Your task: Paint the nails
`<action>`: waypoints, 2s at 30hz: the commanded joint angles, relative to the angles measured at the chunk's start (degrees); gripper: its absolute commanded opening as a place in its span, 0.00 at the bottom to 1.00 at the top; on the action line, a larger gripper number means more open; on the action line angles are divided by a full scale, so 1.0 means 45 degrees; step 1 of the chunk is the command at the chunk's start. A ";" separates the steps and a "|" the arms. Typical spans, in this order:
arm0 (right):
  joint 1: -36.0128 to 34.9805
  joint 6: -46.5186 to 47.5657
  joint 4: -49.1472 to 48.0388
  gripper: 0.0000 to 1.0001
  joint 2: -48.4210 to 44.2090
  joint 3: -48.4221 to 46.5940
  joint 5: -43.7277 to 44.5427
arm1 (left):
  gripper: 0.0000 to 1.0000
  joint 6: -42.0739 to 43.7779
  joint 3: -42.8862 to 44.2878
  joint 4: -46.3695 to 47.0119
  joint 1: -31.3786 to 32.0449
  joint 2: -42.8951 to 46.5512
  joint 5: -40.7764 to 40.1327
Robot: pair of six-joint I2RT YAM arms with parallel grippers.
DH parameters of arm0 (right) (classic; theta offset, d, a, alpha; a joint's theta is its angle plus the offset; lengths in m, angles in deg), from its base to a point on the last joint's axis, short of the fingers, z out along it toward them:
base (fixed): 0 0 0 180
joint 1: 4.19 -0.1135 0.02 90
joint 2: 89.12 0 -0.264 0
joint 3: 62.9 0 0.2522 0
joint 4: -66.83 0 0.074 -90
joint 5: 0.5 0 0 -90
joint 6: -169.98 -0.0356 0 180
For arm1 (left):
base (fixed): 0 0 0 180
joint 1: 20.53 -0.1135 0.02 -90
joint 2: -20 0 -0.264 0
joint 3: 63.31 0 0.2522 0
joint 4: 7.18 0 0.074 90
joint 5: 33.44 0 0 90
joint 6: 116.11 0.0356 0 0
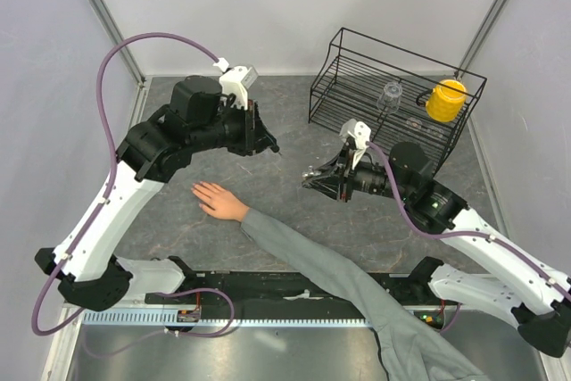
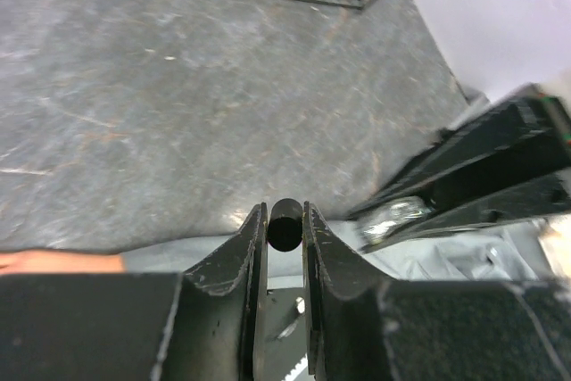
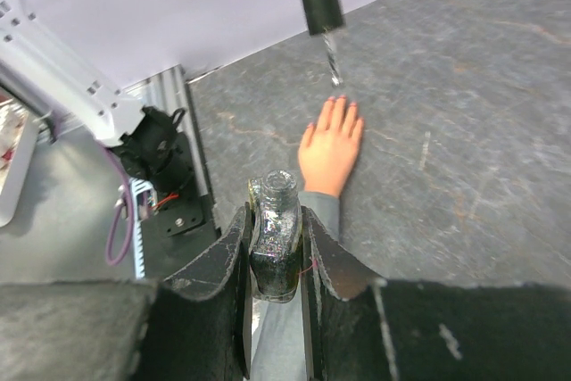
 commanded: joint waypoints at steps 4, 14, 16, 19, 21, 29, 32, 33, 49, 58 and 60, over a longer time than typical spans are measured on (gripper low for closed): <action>0.0010 -0.0536 -0.0146 0.00 -0.1340 0.0235 0.2552 | 0.02 -0.0754 -0.1564 -0.0501 -0.0388 0.1512 -0.4144; 0.0029 -0.0968 0.0362 0.00 -0.1655 -0.0174 0.4644 | 0.02 -0.1694 -0.5352 -0.0405 -0.5073 0.3075 -0.4601; 0.0010 -0.0832 0.0635 0.00 -0.1303 -0.0660 0.4801 | 0.02 -0.1870 -0.6406 0.0062 -0.6552 0.3115 -0.4251; 0.0010 -0.0442 0.1045 0.00 -0.0406 -0.1365 0.5173 | 0.02 -0.1948 -0.7716 0.0901 -0.8525 0.2940 -0.3703; 0.0029 -0.0014 0.1046 0.00 0.0161 -0.1658 0.5406 | 0.02 -0.2103 -0.8320 0.1274 -0.9698 0.2803 -0.3526; 0.0438 -0.0186 0.1143 0.00 0.1491 -0.3180 0.7828 | 0.02 -0.2437 -0.8677 0.2506 -1.0077 0.2159 -0.3681; 0.0693 0.0182 0.1144 0.00 0.1608 -0.3982 0.8900 | 0.02 -0.2300 -0.8927 0.2778 -1.0077 0.2079 -0.4324; 0.0809 0.0377 0.1144 0.00 0.1647 -0.4216 0.9310 | 0.02 -0.2416 -0.9046 0.2934 -1.0077 0.2215 -0.4597; 0.2295 0.1550 -0.0010 0.00 0.3638 -0.5623 0.9841 | 0.02 -0.3512 -1.0670 0.4440 -1.0058 0.2489 -0.5167; 0.2295 0.2489 0.0304 0.00 0.4557 -0.6423 0.8982 | 0.02 -0.2906 -1.0512 0.4423 -1.0077 0.2979 -0.4500; 0.2314 0.2840 0.0227 0.00 0.4889 -0.6774 0.9177 | 0.02 -0.2731 -1.0414 0.4381 -1.0135 0.2803 -0.4542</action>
